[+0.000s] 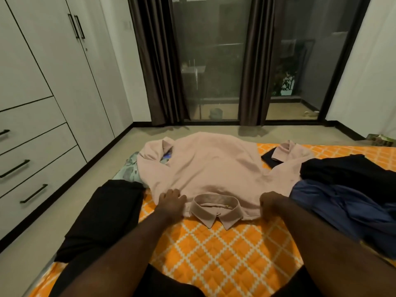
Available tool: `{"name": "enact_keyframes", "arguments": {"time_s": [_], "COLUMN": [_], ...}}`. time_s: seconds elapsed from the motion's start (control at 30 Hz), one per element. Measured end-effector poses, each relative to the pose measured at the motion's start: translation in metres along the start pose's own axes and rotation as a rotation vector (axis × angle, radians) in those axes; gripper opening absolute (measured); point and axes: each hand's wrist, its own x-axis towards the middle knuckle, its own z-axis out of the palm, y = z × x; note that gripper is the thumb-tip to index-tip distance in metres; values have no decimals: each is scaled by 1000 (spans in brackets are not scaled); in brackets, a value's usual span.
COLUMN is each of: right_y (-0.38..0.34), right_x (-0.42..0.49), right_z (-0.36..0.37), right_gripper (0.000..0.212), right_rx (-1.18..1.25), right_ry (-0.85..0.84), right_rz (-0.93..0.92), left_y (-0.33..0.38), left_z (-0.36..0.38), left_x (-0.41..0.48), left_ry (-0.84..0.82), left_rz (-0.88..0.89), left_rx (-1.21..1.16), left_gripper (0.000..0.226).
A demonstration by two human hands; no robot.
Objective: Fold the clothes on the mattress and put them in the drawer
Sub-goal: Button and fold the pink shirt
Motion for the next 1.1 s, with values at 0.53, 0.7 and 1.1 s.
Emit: {"name": "enact_keyframes", "arguments": {"time_s": [0.53, 0.7, 1.1], "right_y": [-45, -43, -52], "right_x": [11, 1, -25], "right_z": [16, 22, 24], "right_gripper": [34, 25, 21], "right_rx": [111, 38, -136], "right_ry": [211, 148, 132], "right_rz": [-375, -401, -402], "left_y": [27, 27, 25], "left_z": [10, 11, -1], "left_x": [8, 2, -20], "left_ry": [56, -81, -38], "left_rz": [229, 143, 300], "left_rx": [-584, -437, -241], "left_gripper": [28, 57, 67]}}
